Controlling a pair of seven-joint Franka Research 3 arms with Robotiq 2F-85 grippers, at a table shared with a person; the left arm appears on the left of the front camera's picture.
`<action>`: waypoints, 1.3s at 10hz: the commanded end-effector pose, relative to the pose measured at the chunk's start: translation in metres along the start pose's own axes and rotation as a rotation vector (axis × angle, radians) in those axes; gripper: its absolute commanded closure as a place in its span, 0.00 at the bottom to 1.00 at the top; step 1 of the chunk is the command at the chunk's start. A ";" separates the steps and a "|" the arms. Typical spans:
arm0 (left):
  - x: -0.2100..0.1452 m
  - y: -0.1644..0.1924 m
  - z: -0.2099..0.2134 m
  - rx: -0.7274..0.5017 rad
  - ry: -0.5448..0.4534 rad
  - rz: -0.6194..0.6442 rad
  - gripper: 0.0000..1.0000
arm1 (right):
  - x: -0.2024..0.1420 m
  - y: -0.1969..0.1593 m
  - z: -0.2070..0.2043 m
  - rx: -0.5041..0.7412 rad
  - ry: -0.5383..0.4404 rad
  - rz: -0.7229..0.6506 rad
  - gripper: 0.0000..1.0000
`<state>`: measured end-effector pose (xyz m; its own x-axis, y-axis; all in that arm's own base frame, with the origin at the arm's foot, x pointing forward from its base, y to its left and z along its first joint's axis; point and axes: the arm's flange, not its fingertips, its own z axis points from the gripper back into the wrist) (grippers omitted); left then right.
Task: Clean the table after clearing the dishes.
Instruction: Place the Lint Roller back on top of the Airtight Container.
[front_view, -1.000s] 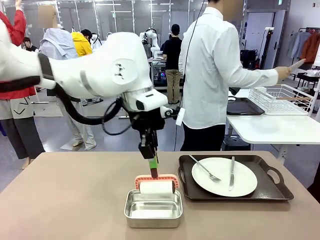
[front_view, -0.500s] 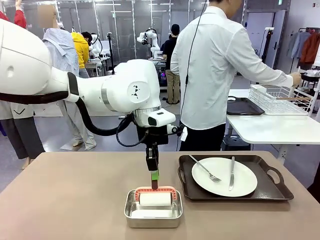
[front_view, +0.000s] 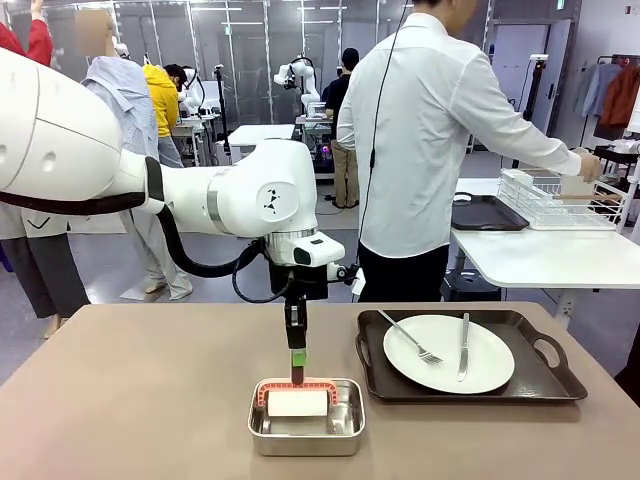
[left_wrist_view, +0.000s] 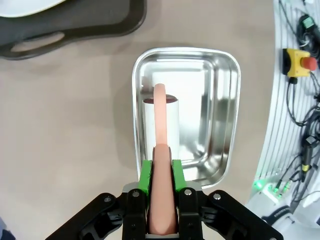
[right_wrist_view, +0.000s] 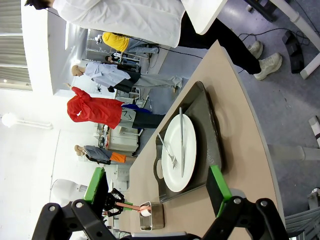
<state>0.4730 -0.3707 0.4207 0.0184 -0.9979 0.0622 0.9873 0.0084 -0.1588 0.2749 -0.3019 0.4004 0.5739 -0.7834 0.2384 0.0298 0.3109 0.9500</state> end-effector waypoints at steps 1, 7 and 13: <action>0.002 0.012 -0.004 0.007 0.054 0.005 0.80 | 0.000 0.003 0.001 0.012 -0.010 -0.004 0.00; -0.002 0.021 -0.009 0.014 0.003 -0.010 0.31 | 0.000 0.003 0.001 0.012 -0.010 -0.004 0.00; -0.004 0.016 -0.002 0.023 -0.014 -0.015 0.00 | 0.000 0.003 0.001 0.012 -0.010 -0.004 0.00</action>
<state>0.4909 -0.3741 0.4134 0.0173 -0.9974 0.0701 0.9874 0.0060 -0.1579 0.2748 -0.3019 0.4004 0.5739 -0.7835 0.2384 0.0298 0.3109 0.9500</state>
